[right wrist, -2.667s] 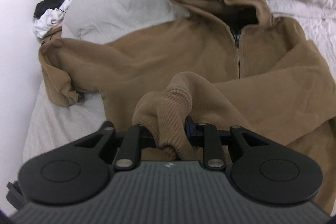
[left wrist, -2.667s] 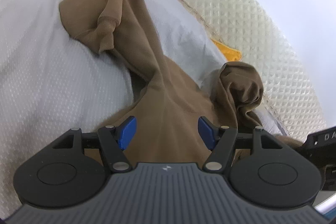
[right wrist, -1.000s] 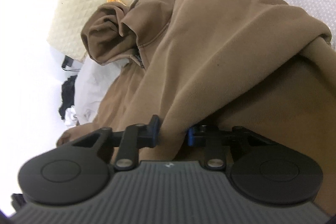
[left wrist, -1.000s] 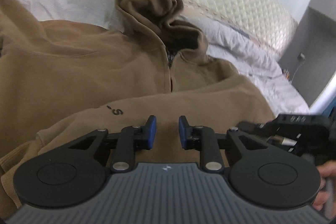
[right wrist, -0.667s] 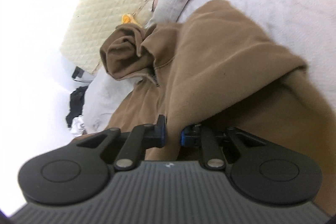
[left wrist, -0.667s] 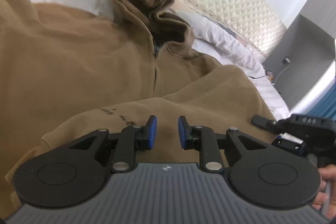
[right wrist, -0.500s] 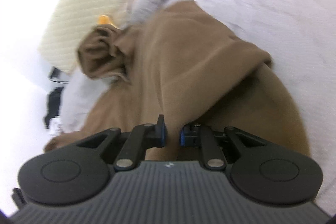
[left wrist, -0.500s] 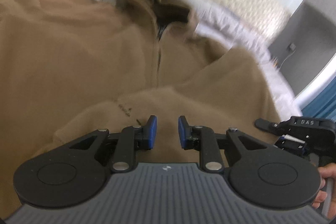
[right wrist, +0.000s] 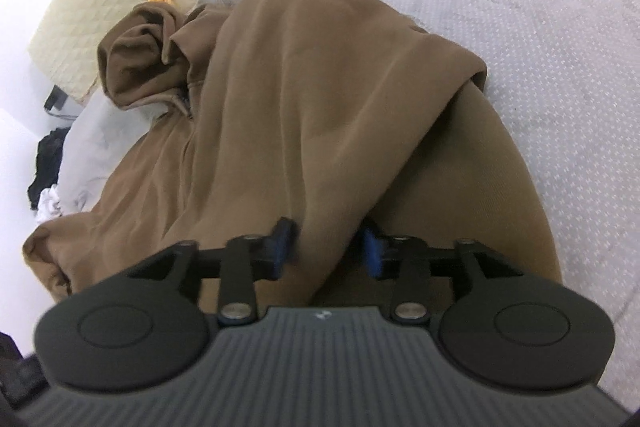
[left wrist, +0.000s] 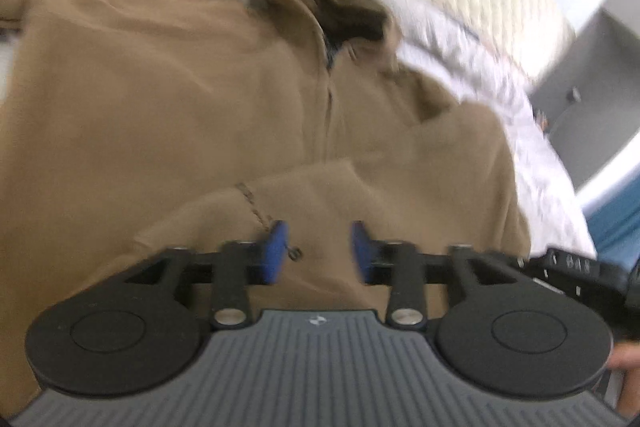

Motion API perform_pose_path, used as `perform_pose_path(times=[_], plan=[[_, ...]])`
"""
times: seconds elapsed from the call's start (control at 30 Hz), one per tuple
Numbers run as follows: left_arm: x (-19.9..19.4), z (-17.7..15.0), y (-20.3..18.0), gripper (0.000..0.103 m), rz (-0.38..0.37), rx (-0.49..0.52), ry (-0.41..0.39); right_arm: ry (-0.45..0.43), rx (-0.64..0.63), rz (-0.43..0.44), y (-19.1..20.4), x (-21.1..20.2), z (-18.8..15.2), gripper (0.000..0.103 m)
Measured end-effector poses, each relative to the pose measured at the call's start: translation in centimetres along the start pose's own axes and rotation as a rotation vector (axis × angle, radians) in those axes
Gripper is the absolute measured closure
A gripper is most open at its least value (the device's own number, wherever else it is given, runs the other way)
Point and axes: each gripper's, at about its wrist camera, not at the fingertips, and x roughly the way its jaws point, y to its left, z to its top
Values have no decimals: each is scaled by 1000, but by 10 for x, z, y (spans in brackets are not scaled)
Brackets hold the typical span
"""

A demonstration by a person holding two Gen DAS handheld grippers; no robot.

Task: Fold large clothes

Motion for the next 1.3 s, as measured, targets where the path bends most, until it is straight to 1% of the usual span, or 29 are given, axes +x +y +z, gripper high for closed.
perform_pose_path(times=[0.03, 0.13, 0.23, 0.3, 0.4, 0.53, 0.67, 0.77, 0.83, 0.87, 0.9, 0.97, 1.0, 1.07, 1.13, 1.2, 1.3], plan=[[-10, 1, 4, 46, 2, -15, -34, -2, -4, 5, 2, -5, -1, 36], [-35, 4, 17, 44, 61, -60, -111, -27, -44, 14, 11, -19, -4, 35], [-48, 6, 27, 41, 164, -81, -154, -85, -108, 18, 21, -34, -6, 35], [-46, 6, 32, 41, 229, -89, -146, -131, -158, 4, 28, -40, -8, 35], [-30, 8, 38, 41, 285, -98, -69, -179, -234, 1, 40, -41, -8, 35], [-14, 2, 49, 41, 289, -132, 15, -179, -321, 4, 49, -29, -10, 35], [-13, -1, 56, 41, 287, -169, 33, -148, -369, -27, 52, -10, -13, 36], [-8, -5, 54, 41, 307, -155, 36, -102, -394, -47, 54, 5, -15, 36], [-7, -6, 51, 43, 321, -136, 27, -62, -409, -69, 54, 15, -18, 36], [-6, -7, 50, 44, 321, -135, 20, -50, -419, -82, 54, 20, -20, 36], [-7, -8, 50, 50, 320, -133, 17, -45, -431, -95, 55, 24, -22, 36], [-8, -9, 51, 66, 314, -137, 16, -42, -448, -114, 59, 29, -26, 35], [-9, -9, 51, 67, 307, -136, 20, -44, -457, -122, 61, 31, -27, 34], [-11, -9, 46, 74, 318, -120, 8, -51, -476, -129, 66, 34, -29, 32], [-13, -7, 44, 78, 317, -127, -15, -58, -489, -131, 68, 35, -30, 31], [-18, -4, 45, 80, 298, -157, -29, -57, -494, -128, 67, 33, -29, 31], [-30, 3, 43, 81, 273, -175, -55, -68, -469, -93, 64, 22, -26, 32]])
